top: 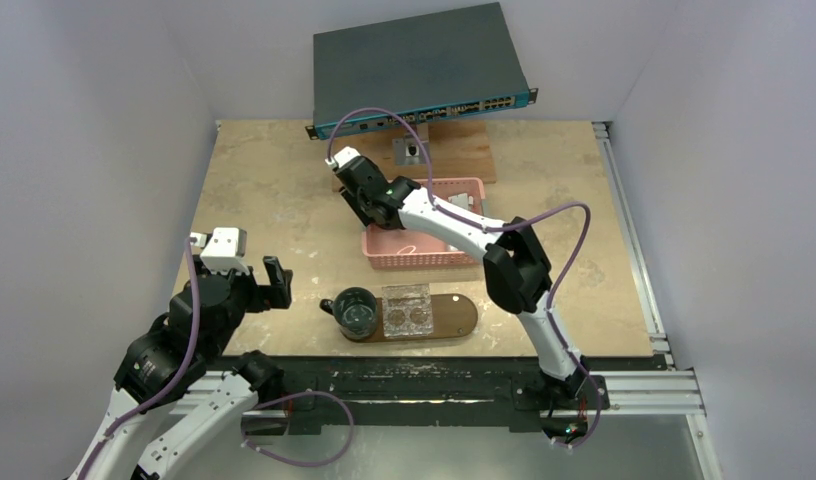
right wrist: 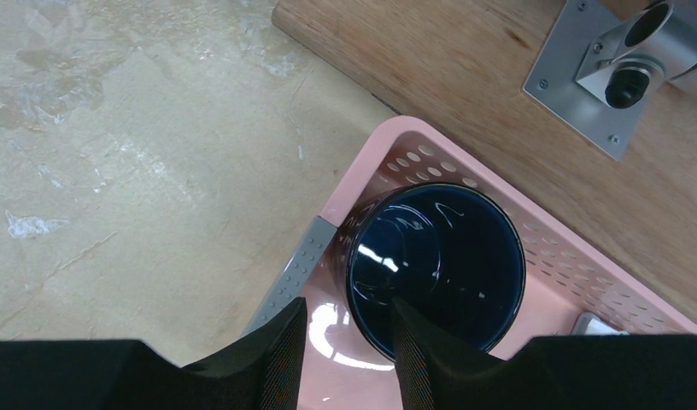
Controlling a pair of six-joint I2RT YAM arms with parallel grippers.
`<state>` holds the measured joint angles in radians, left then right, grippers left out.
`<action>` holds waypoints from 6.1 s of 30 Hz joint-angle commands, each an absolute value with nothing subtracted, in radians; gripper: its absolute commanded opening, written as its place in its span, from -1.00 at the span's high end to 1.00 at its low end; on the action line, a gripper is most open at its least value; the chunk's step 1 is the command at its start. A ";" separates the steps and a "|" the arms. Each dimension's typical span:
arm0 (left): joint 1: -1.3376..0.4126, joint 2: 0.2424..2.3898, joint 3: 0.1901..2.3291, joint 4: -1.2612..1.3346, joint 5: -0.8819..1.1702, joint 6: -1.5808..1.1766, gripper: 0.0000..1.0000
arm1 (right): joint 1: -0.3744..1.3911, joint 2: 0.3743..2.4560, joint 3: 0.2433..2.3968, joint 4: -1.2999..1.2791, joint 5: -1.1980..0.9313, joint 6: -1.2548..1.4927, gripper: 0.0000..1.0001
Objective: Prepare toiletry sets of a toothbrush and toothpaste on the tray
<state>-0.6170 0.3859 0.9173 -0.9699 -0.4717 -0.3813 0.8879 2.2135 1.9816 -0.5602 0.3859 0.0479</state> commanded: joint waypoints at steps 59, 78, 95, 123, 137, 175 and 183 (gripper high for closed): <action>-0.603 0.378 0.911 -0.951 -0.447 -0.371 -1.00 | 0.873 1.742 1.680 -0.630 0.124 -0.167 1.00; -0.603 0.348 0.909 -0.943 -0.421 -0.370 -1.00 | 0.890 1.233 1.184 -0.670 0.073 -0.234 1.00; -0.603 0.345 0.907 -0.942 -0.419 -0.370 -1.00 | 1.034 1.160 1.001 -0.680 0.100 0.035 1.00; -0.603 0.349 0.907 -0.946 -0.428 -0.370 -1.00 | 1.067 1.274 0.958 -0.642 0.217 0.350 1.00; -0.603 0.359 0.907 -0.945 -0.427 -0.371 -1.00 | 1.074 1.263 0.913 -0.599 0.236 0.371 0.90; -0.603 0.363 0.906 -0.947 -0.429 -0.371 -1.00 | 1.077 1.188 1.036 -0.716 0.237 0.361 0.43; -0.603 0.364 0.907 -0.947 -0.431 -0.371 -1.00 | 1.075 1.151 1.123 -0.736 0.319 0.318 0.25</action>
